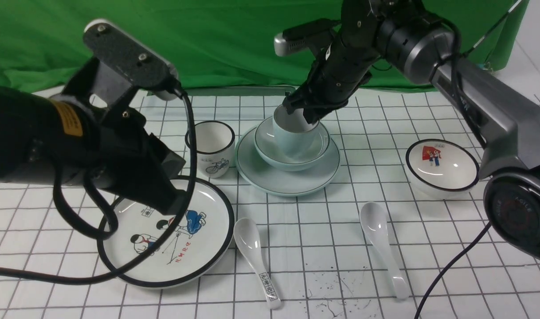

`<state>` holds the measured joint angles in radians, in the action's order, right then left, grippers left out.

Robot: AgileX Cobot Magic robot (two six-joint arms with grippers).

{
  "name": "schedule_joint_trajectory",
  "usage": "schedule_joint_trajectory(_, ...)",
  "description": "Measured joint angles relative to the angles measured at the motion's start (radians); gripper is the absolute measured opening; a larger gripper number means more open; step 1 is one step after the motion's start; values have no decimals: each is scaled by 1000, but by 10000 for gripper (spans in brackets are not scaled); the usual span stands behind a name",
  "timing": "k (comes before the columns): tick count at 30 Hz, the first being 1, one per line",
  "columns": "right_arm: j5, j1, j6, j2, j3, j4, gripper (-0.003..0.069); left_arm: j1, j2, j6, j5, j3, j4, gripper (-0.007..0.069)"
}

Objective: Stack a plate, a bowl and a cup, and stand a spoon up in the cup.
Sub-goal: Use the right arm to put the blue teacup into the blue rice bowl in the middle

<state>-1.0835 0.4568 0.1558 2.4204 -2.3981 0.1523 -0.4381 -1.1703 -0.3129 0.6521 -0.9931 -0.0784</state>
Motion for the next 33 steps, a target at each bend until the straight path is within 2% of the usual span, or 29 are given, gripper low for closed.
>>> schedule_joint_trajectory(17, 23, -1, -1, 4, 15, -1, 102, 0, 0, 0, 0, 0, 4, -9)
schedule_joint_trajectory(20, 41, -1, -6, 4, 15, -1, 210, 0, 0, 0, 0, 0, 4, -9)
schedule_joint_trajectory(25, 34, -13, -13, -12, 15, 0, 498, 0, 0, 0, 0, 0, 4, -9)
schedule_joint_trajectory(28, -10, -21, 0, -60, 10, -1, 562, 0, 0, 0, 0, 0, 4, -9)
schedule_joint_trajectory(33, -109, -28, 48, -194, 16, -13, 561, 0, 0, 0, 0, 0, 5, -9)
